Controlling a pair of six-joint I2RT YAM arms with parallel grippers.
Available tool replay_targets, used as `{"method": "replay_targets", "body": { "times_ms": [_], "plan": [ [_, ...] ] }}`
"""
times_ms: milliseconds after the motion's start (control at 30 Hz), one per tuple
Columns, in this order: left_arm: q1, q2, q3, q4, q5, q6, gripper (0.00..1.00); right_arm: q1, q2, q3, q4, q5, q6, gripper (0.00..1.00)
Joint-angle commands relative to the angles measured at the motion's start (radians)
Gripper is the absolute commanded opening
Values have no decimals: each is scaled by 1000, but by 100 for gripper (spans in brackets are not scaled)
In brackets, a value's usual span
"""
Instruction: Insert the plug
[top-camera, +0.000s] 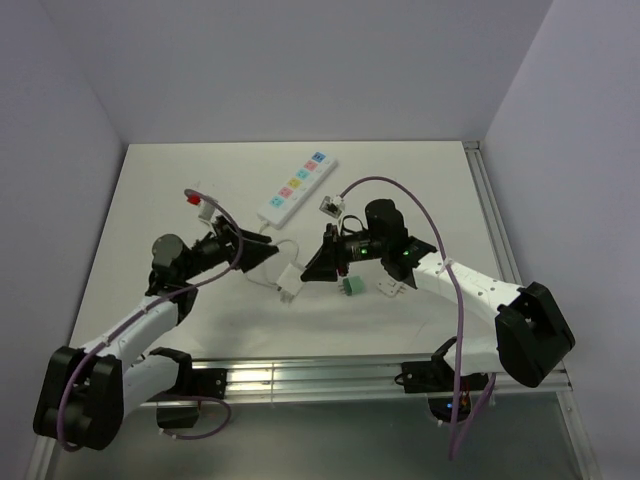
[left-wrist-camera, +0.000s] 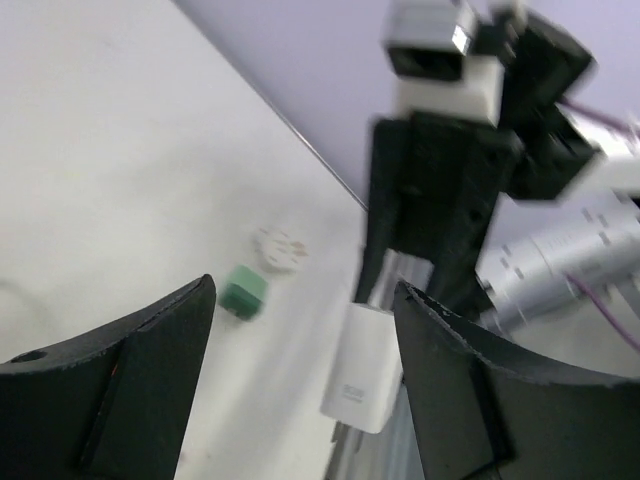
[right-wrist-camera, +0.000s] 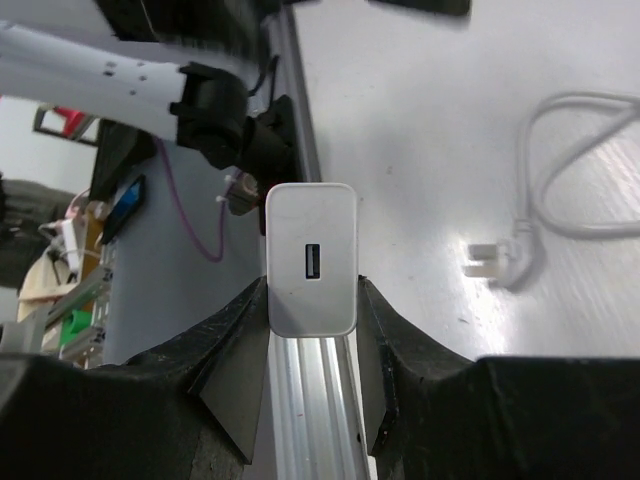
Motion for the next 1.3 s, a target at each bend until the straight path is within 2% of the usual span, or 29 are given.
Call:
{"method": "replay_targets", "body": {
  "times_ms": [0, 67, 167, 300, 367, 500, 633, 800, 1033, 1167, 1267],
  "plan": [
    [102, -52, 31, -155, -171, 30, 79, -27, -8, 57, -54, 92, -20, 0],
    [125, -46, 57, -254, -289, 46, 80, -48, 9, 103, -80, 166, -14, 0],
    [154, 26, 121, -336, -373, 41, 80, -51, 56, 207, -178, 287, -38, 0],
    [165, 194, 241, -460, -478, 62, 80, -51, 151, 398, -317, 392, -93, 0],
    [168, 271, 348, -553, -525, 82, 79, -51, 240, 477, -376, 457, -145, 0],
    [171, 499, 505, -619, -555, 92, 77, -51, 386, 641, -466, 543, -219, 0],
    [171, 610, 598, -609, -587, 76, 77, -56, 507, 762, -523, 637, -294, 0],
    [171, 730, 687, -646, -569, 87, 68, -64, 645, 906, -572, 698, -339, 0],
    [154, 790, 770, -710, -552, 159, 81, -71, 728, 1016, -586, 732, -339, 0],
    [89, 814, 822, -773, -654, 202, 83, -100, 678, 959, -523, 744, -261, 0],
    [55, 811, 819, -743, -705, 269, 85, -154, 609, 901, -483, 740, -194, 0]
  ]
}}
